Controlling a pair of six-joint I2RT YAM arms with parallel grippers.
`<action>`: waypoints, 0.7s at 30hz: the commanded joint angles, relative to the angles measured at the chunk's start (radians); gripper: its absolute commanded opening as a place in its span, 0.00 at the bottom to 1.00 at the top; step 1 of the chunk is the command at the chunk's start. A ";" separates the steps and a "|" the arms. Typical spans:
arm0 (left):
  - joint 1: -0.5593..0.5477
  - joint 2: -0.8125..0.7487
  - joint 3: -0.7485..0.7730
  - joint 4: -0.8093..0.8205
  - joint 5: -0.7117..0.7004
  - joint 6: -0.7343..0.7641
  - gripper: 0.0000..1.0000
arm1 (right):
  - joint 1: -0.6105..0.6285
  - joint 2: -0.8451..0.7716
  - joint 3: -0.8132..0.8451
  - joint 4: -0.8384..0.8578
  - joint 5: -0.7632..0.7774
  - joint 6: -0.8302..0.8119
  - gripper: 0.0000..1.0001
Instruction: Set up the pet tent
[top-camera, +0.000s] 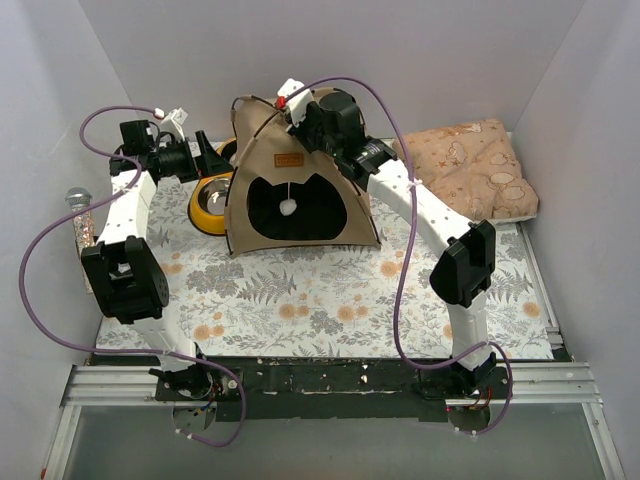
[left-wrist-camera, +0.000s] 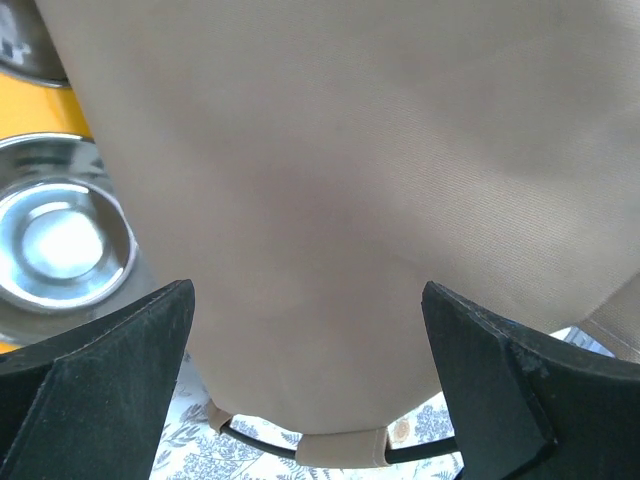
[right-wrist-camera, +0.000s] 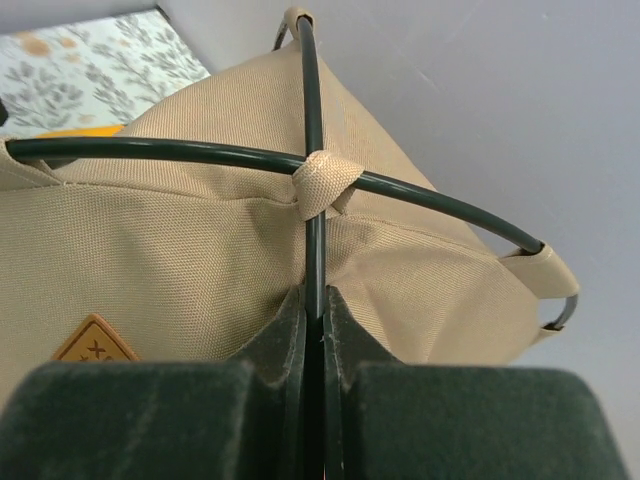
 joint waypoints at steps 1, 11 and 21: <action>0.043 -0.090 -0.022 0.037 -0.120 -0.025 0.98 | 0.013 0.025 0.053 -0.017 -0.163 0.091 0.01; 0.004 0.121 0.082 -0.045 -0.415 0.258 0.98 | -0.007 -0.282 -0.170 0.109 0.129 0.088 0.01; -0.079 0.390 0.196 -0.076 -0.849 0.436 0.98 | -0.043 -0.351 -0.249 0.076 0.248 0.042 0.01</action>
